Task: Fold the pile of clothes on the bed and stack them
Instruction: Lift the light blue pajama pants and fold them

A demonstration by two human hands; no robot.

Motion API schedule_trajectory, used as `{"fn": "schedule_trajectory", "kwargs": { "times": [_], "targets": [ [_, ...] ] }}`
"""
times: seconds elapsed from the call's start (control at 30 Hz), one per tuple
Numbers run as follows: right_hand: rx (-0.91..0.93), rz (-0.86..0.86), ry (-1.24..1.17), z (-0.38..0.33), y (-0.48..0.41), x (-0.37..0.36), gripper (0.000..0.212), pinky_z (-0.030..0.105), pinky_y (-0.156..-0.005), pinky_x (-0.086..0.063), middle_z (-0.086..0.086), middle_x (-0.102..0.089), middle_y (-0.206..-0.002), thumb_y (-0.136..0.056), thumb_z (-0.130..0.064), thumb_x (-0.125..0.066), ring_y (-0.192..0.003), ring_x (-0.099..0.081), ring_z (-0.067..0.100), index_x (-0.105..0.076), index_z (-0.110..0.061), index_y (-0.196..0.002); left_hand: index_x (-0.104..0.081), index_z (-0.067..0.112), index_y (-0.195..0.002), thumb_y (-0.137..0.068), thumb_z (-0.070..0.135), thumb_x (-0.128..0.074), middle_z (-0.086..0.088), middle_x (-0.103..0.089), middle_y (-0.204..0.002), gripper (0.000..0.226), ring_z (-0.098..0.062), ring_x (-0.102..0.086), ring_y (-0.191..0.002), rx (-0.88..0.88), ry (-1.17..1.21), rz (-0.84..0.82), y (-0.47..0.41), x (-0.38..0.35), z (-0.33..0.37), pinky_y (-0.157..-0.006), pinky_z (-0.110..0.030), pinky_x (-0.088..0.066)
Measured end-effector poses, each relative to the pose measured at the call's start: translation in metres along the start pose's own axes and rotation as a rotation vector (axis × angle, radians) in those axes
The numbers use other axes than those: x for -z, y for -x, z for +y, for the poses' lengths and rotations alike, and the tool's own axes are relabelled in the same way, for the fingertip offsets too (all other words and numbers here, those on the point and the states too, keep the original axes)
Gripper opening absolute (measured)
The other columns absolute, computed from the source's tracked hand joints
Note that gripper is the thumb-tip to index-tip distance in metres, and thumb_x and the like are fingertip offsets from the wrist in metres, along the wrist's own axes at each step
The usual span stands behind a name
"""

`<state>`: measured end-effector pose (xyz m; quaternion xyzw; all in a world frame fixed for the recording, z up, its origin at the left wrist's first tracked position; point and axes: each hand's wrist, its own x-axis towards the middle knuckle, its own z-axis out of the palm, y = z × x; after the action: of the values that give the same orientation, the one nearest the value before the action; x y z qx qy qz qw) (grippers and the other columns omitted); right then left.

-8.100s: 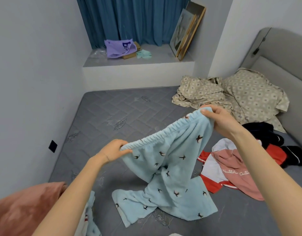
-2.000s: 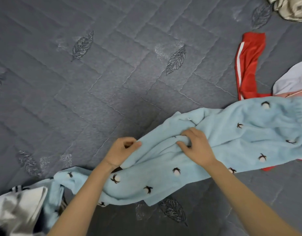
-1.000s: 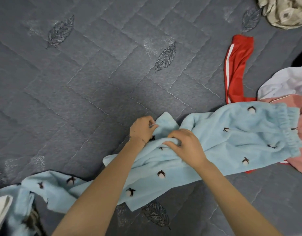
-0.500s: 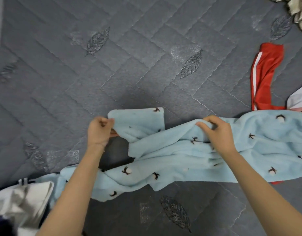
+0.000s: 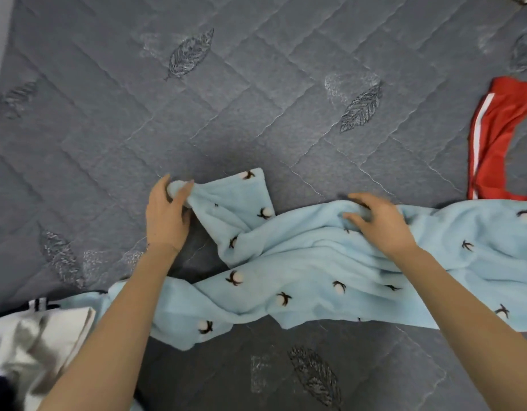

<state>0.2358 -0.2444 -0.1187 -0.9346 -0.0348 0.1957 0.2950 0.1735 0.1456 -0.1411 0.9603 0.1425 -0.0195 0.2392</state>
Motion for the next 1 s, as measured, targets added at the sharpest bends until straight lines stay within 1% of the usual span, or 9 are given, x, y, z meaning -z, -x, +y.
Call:
{"fn": "schedule_trajectory", "kwargs": {
  "times": [0.1,0.23,0.3,0.4,0.5,0.63,0.8,0.9,1.0],
  "targets": [
    [-0.055,0.042,-0.068,-0.003,0.000,0.002,0.013,0.026,-0.077,-0.043,0.006,-0.069,-0.087,-0.089,-0.021,-0.067,-0.081,-0.060,0.020,-0.069,-0.009,-0.092,-0.069,0.002,-0.108,-0.082,-0.003,-0.067,-0.019,-0.049,-0.139,0.027,-0.040,-0.035,-0.136,-0.115,-0.133,-0.023,-0.003,0.007,-0.005,-0.113,-0.053,-0.019],
    [-0.094,0.222,-0.209,-0.005,0.004,0.014,0.015,0.017,-0.066,-0.040,0.003,-0.064,-0.076,-0.091,-0.021,-0.064,-0.065,-0.054,0.004,-0.063,-0.011,-0.079,-0.070,0.009,-0.101,-0.083,0.005,-0.070,0.001,-0.056,-0.130,0.019,-0.016,-0.035,-0.135,-0.163,-0.008,-0.054,0.015,0.048,-0.015,-0.116,-0.024,-0.003],
    [-0.099,0.260,-0.270,-0.007,0.005,0.018,0.015,0.013,-0.066,-0.039,0.003,-0.063,-0.075,-0.091,-0.020,-0.064,-0.064,-0.051,0.004,-0.062,-0.011,-0.079,-0.068,0.020,-0.091,-0.086,0.003,-0.066,0.006,-0.062,-0.119,0.018,0.005,-0.046,-0.120,-0.093,0.194,-0.093,0.024,0.076,-0.011,-0.111,-0.016,-0.018],
    [-0.134,0.362,-0.344,-0.006,0.001,0.027,0.015,0.010,-0.066,-0.039,-0.014,-0.061,-0.070,-0.092,-0.018,-0.062,-0.064,-0.052,-0.002,-0.061,-0.007,-0.082,-0.058,0.019,-0.071,-0.090,0.004,-0.061,0.019,-0.060,-0.067,0.024,0.011,-0.049,-0.061,0.131,0.435,-0.019,0.025,0.116,-0.007,-0.060,-0.008,-0.040],
    [-0.145,0.499,-0.356,-0.006,-0.008,0.031,0.012,0.008,-0.067,-0.038,-0.023,-0.059,-0.069,-0.094,-0.018,-0.059,-0.066,-0.051,-0.011,-0.061,-0.008,-0.087,-0.057,0.003,-0.070,-0.089,0.012,-0.064,0.018,-0.056,-0.052,0.023,0.004,-0.046,-0.049,0.227,0.558,0.036,0.010,0.142,-0.010,-0.045,-0.013,-0.038],
    [-0.099,0.467,-0.219,-0.015,-0.030,0.019,0.015,0.024,-0.072,-0.035,0.004,-0.062,-0.084,-0.094,-0.020,-0.057,-0.076,-0.051,0.011,-0.063,-0.006,-0.092,-0.071,0.022,-0.075,-0.082,0.027,-0.074,0.013,-0.064,-0.064,0.009,-0.001,-0.055,-0.060,0.372,0.451,0.147,-0.018,0.125,-0.019,-0.061,-0.022,-0.047],
    [0.101,0.387,0.131,-0.008,-0.025,0.002,0.032,0.036,-0.094,-0.033,0.015,-0.059,-0.114,-0.086,-0.026,-0.061,-0.107,-0.049,0.034,-0.064,-0.008,-0.112,-0.047,0.008,-0.135,-0.085,0.031,-0.070,-0.017,-0.045,-0.135,0.059,-0.029,-0.044,-0.122,0.386,0.156,0.223,-0.006,0.083,-0.032,-0.102,-0.039,-0.037],
    [0.265,0.348,0.101,-0.021,0.004,-0.012,0.038,0.028,-0.099,-0.029,0.013,-0.059,-0.117,-0.087,-0.035,-0.061,-0.110,-0.048,0.028,-0.065,-0.008,-0.112,-0.059,0.006,-0.121,-0.086,0.025,-0.065,-0.022,-0.049,-0.127,0.041,-0.037,-0.045,-0.119,0.183,0.030,0.189,0.030,0.059,-0.033,-0.100,-0.044,-0.036],
    [0.323,0.227,0.141,-0.024,0.026,-0.032,0.055,0.038,-0.103,-0.036,0.011,-0.058,-0.123,-0.084,-0.051,-0.059,-0.115,-0.052,0.028,-0.064,-0.009,-0.118,-0.067,0.013,-0.112,-0.086,0.044,-0.059,-0.012,-0.055,-0.127,0.042,-0.031,-0.048,-0.120,0.037,0.075,-0.014,0.063,0.039,-0.032,-0.104,-0.046,-0.036]
  ]
}}
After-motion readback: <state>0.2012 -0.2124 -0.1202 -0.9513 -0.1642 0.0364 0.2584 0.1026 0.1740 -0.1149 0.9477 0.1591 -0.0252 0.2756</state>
